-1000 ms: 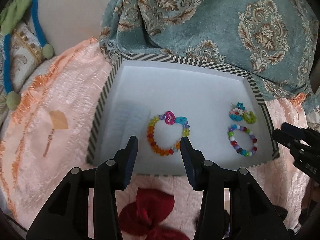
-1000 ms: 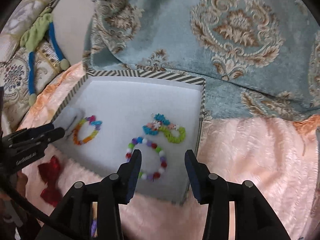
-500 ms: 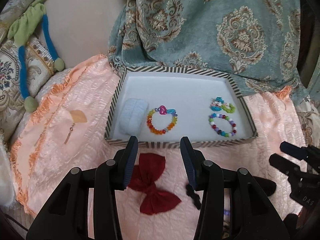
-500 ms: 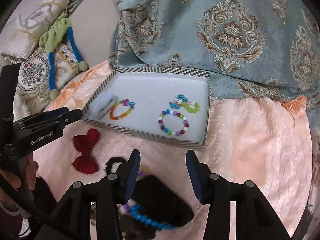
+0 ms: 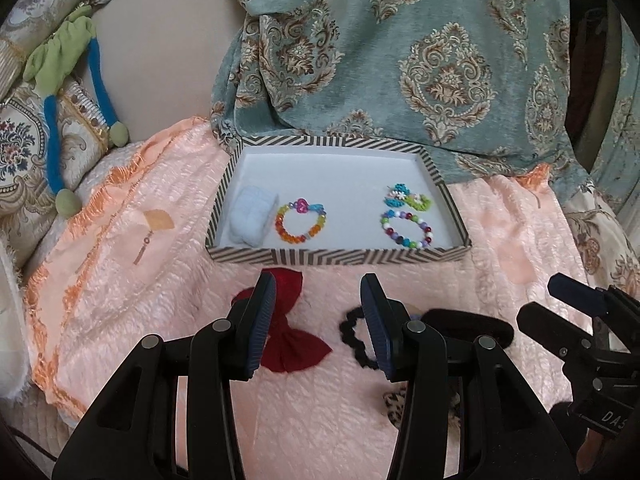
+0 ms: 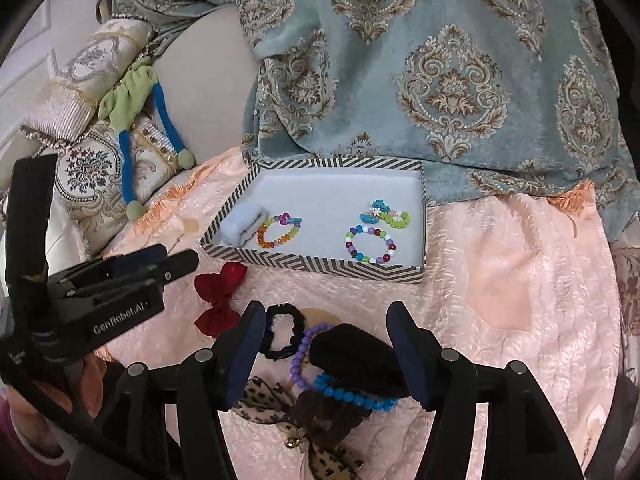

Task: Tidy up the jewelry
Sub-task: 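Withdraw both open grippers from the tray toward the remaining accessories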

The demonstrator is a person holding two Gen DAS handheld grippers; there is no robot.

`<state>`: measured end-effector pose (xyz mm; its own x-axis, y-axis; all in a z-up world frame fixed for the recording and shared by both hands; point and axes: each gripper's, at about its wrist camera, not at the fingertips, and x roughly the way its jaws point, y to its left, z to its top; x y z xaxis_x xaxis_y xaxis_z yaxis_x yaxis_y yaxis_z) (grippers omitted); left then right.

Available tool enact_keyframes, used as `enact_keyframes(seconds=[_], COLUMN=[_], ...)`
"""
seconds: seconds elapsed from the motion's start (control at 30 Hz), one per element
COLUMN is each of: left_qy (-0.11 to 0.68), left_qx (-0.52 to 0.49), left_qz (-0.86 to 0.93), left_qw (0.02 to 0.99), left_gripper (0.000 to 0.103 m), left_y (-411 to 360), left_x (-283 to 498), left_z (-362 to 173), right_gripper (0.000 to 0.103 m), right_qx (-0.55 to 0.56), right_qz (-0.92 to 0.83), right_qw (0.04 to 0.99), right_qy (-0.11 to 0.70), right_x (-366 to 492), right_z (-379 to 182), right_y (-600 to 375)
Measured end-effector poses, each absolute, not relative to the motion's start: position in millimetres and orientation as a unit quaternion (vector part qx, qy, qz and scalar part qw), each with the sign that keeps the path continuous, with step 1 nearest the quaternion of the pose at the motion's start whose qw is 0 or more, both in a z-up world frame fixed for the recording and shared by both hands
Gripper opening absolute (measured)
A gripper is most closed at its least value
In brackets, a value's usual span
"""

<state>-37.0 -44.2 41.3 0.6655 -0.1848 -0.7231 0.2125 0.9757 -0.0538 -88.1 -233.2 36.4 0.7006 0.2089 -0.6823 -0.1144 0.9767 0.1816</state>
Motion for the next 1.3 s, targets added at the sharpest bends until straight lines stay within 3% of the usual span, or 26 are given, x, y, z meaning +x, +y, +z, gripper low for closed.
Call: enact_keyframes(seconds=[1.3], left_qy=[0.405], left_qx=[0.01], left_qz=[-0.102], left_qw=[0.909], left_gripper=[0.044], left_y=[-36.6], left_x=[-58.3], left_z=[38.0], right_gripper=[0.066], right_qx=[0.062], right_qz=[0.09], right_qw=[0.918], right_qy=[0.381], right_x=[-106.5], right_z=[38.0], right_y=[-233.7])
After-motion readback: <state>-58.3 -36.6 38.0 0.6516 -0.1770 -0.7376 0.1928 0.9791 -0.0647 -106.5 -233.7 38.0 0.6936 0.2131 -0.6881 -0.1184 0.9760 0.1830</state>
